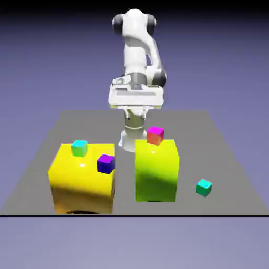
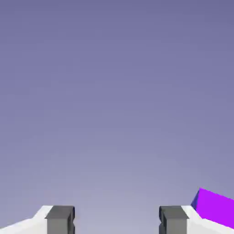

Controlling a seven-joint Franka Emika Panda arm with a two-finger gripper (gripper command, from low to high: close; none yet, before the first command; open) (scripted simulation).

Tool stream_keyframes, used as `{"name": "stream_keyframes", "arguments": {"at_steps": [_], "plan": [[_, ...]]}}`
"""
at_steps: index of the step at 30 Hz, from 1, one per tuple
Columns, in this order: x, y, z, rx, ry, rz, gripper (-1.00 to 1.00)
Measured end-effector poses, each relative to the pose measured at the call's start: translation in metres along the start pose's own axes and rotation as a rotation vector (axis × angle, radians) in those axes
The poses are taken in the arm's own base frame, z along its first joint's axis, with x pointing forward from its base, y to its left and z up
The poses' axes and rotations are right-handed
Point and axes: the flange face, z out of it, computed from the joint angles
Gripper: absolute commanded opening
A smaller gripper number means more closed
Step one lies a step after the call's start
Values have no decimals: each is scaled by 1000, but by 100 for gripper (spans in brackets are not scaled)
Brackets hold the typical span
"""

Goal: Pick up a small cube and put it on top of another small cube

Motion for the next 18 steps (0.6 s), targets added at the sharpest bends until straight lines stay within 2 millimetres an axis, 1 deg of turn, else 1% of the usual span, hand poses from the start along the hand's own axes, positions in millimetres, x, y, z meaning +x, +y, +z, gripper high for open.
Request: {"name": "stream_keyframes", "arguments": {"at_steps": [3,5,8,12,13,14,16,18], "plan": [[-23,-38,29,-66,-122,-258,0],[-49,-56,50,-114,-198,-430,0],[-95,-78,80,-184,-301,-689,0],[-160,-98,115,-270,-416,-1037,0],[-177,-102,122,-288,-441,-1127,0],[-200,-108,127,-300,-463,-1226,0],[-226,-109,142,-348,-501,-1383,0],[-264,-115,151,-378,-528,-1567,0]]}}
